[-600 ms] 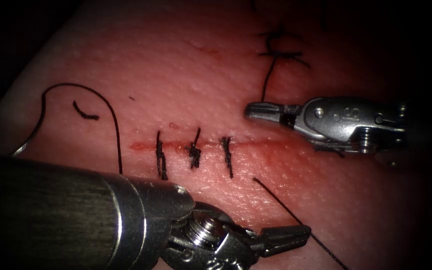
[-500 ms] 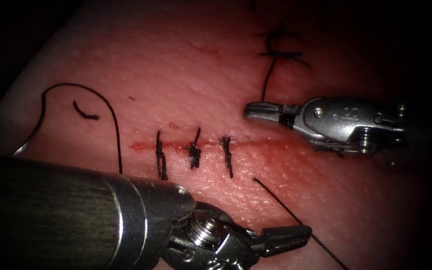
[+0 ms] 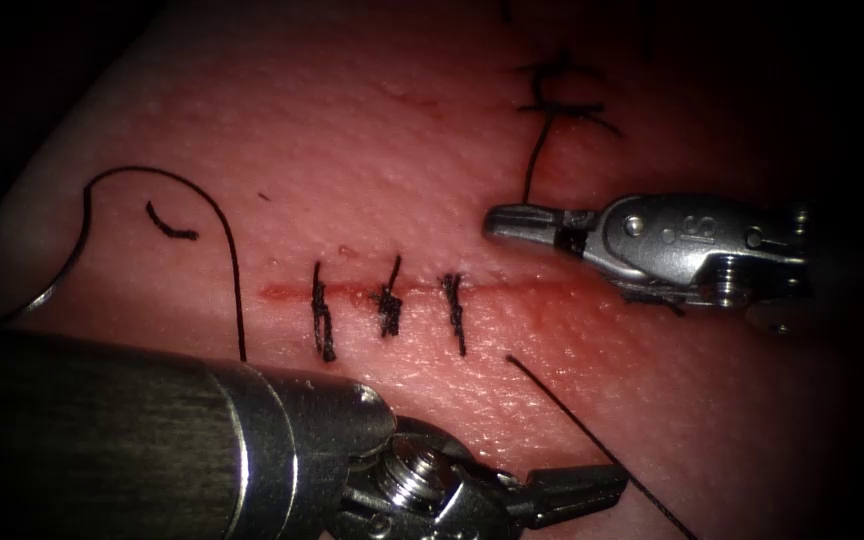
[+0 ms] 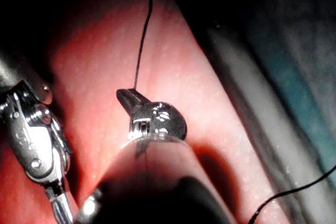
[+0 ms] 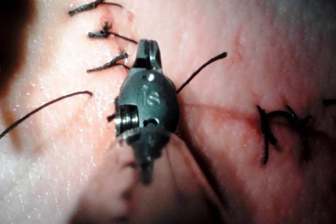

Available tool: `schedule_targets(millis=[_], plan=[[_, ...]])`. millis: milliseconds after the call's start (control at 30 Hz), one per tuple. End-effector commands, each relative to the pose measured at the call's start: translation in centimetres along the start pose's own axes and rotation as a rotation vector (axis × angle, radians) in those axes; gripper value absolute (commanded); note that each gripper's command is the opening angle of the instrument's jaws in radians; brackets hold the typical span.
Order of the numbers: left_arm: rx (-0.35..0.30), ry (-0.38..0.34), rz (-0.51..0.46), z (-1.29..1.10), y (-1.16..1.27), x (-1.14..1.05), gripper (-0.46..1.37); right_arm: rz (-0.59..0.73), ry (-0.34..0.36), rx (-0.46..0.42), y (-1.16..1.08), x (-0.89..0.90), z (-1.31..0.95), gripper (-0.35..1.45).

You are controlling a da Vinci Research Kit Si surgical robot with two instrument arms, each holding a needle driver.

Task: Wound Closure
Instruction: Grab a long length of suture using the left gripper

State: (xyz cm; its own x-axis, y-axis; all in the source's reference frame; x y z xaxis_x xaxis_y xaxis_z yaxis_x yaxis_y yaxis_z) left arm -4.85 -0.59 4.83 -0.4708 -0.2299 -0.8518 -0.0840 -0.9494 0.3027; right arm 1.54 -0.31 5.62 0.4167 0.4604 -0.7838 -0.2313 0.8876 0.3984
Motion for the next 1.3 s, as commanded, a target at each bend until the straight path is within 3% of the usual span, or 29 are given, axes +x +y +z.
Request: schedule_targets(millis=[33,200,267,700,967,1300], plan=[[0.001,-0.001,0.006,0.0,0.0,0.01,0.13,0.0,0.0,0.001,0.0,0.0,0.0,-0.35],[0.006,-0.003,0.054,0.04,0.02,0.03,0.88,-0.001,0.0,0.001,0.0,0.0,-0.01,-0.35],[0.011,-0.001,0.067,0.06,0.02,0.03,0.98,-0.001,0.0,0.002,-0.01,0.0,-0.01,-0.35],[0.021,-0.026,0.212,0.34,0.22,-0.13,0.87,0.004,0.002,0.008,-0.01,0.0,-0.01,-0.35],[0.046,-0.032,0.244,0.48,0.35,-0.25,0.75,0.003,0.003,0.009,-0.01,0.0,-0.01,-0.35],[0.097,-0.044,0.275,0.74,0.48,-0.22,0.74,0.0,0.008,0.012,-0.01,-0.03,0.01,-0.35]])
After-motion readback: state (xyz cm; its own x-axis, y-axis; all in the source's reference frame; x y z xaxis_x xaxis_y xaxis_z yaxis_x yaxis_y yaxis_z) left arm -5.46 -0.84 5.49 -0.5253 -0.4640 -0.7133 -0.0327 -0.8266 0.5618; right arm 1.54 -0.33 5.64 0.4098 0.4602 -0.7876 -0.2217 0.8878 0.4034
